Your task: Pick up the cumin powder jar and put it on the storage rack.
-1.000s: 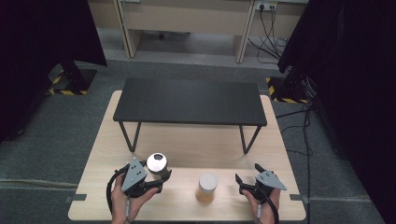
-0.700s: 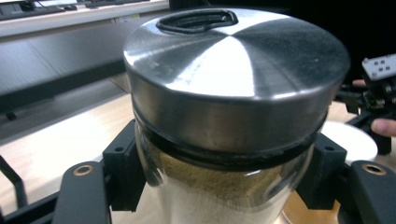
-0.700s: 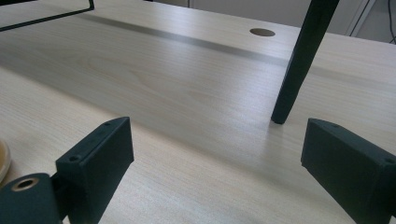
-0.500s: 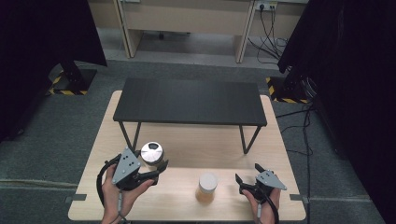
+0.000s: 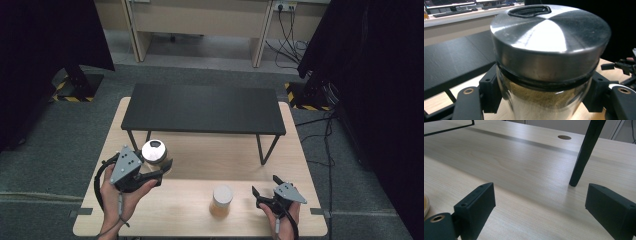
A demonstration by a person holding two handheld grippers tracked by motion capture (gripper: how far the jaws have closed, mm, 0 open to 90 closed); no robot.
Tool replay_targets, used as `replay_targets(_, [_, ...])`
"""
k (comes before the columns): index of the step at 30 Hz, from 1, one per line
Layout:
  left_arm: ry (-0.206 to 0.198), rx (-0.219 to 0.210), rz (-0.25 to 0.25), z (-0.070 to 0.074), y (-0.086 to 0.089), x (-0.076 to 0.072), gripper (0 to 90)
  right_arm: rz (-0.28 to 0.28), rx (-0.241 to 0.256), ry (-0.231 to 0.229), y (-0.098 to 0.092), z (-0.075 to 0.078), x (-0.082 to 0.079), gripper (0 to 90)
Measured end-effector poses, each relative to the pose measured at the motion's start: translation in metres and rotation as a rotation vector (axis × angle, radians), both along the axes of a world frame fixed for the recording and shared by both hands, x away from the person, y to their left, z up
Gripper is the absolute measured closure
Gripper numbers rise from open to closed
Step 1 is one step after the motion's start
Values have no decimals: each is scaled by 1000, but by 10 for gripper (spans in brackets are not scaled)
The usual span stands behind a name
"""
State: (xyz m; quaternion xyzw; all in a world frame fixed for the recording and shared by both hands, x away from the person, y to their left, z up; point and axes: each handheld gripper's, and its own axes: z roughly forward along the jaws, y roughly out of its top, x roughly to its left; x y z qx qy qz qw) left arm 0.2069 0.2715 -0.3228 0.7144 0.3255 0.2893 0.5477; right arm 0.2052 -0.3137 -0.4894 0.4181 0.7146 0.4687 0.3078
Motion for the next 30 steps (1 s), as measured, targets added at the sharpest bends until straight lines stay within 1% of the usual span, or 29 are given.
replay_targets(2, [-1,-16,5,4,4,5,305,0,-1,0,0,0,0,95])
replay_targets(3, [-1,-16,5,4,4,5,305,0,-2,-1,0,0,0,95])
replay_targets(6, [-8,-4,25,11,5,11,305,1,-5,-2,1,0,0,95])
replay_targets(8, [-6,-2,35,14,6,15,305,2,-3,-1,0,0,0,95])
replay_targets(9, [-3,4,48,17,6,20,305,2,-3,-1,0,0,0,95])
replay_targets(12, [1,4,55,19,7,23,305,2,-2,0,0,0,0,95])
replay_targets(17, [18,3,86,24,8,34,305,2,-1,-1,0,0,0,95])
replay_targets(22, [35,27,115,32,4,43,305,1,3,1,0,0,0,95])
replay_targets(23, [44,35,130,34,2,46,305,1,2,1,0,0,0,95])
replay_targets(24, [44,35,130,34,2,46,305,1,2,1,0,0,0,95])
replay_targets(25, [50,34,137,35,1,48,305,1,2,0,0,0,0,95])
replay_targets(26, [70,38,154,39,0,54,305,1,1,0,0,0,0,95])
replay_targets(27, [70,38,154,39,0,54,305,1,1,0,0,0,0,95])
replay_targets(30, [87,45,169,44,-1,62,305,2,-1,-2,0,0,0,95])
